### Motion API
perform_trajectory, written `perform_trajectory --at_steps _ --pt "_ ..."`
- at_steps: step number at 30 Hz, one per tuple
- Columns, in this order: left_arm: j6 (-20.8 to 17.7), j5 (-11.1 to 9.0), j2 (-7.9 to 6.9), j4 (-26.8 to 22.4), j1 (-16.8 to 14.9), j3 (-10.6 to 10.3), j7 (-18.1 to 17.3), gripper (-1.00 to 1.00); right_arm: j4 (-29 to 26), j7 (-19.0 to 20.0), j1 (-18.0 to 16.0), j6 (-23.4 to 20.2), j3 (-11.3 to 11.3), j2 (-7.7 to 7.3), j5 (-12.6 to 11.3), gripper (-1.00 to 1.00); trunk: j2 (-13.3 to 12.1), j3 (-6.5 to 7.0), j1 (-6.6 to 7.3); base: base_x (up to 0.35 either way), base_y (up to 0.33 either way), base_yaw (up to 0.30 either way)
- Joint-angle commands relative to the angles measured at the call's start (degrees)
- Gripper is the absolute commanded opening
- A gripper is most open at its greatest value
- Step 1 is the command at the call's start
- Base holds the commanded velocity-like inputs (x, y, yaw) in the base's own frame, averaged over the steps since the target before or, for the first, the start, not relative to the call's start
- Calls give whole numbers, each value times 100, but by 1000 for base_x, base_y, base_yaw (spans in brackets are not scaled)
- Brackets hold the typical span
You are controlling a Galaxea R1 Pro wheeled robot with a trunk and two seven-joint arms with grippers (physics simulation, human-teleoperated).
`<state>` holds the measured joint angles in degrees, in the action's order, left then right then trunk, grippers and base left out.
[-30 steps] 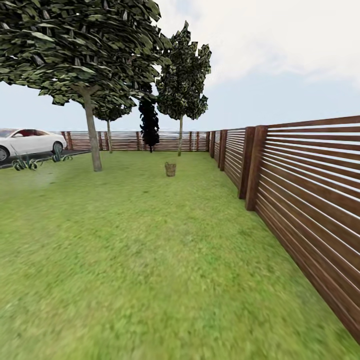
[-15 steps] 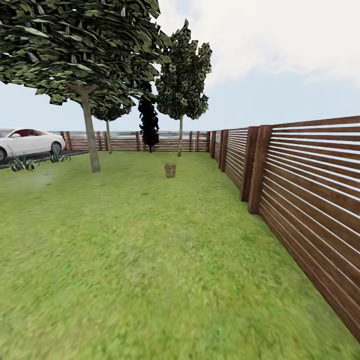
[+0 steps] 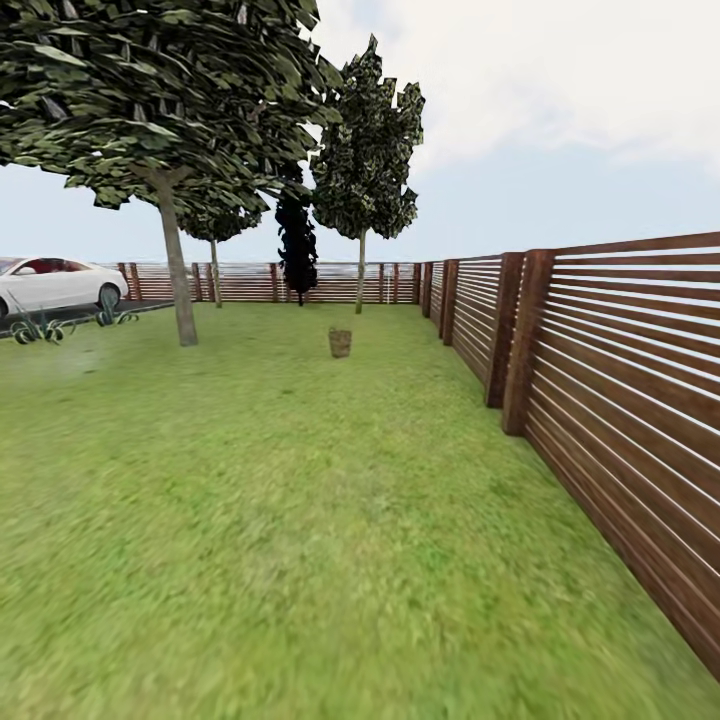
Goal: Take the three Easter eggs out of the wicker basket on the lawn in the garden, then place them on the lawn next to a single tree (choose any tree) so that all three eggs are next to the same tree and none are left in the basket.
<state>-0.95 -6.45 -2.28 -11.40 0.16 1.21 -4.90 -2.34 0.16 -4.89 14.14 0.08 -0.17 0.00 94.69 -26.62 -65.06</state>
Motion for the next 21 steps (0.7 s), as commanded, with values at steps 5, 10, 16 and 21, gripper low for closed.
perform_trajectory --at_steps 5,10,16,21 --pt "-10 -58 0 -8 2 11 -28 100 5 2 -3 19 1 -1 0 100 2 -5 -3 327 0 0" --pt "-10 -58 0 -3 2 9 -28 100 5 2 -3 19 1 0 -1 100 2 -5 -3 327 0 0" --pt "-10 -58 0 -3 2 4 -28 100 5 2 -3 19 1 0 0 100 2 -5 -3 327 0 0" --pt "-10 -58 0 -3 2 9 -28 100 5 2 -3 19 1 3 0 100 2 -5 -3 327 0 0"
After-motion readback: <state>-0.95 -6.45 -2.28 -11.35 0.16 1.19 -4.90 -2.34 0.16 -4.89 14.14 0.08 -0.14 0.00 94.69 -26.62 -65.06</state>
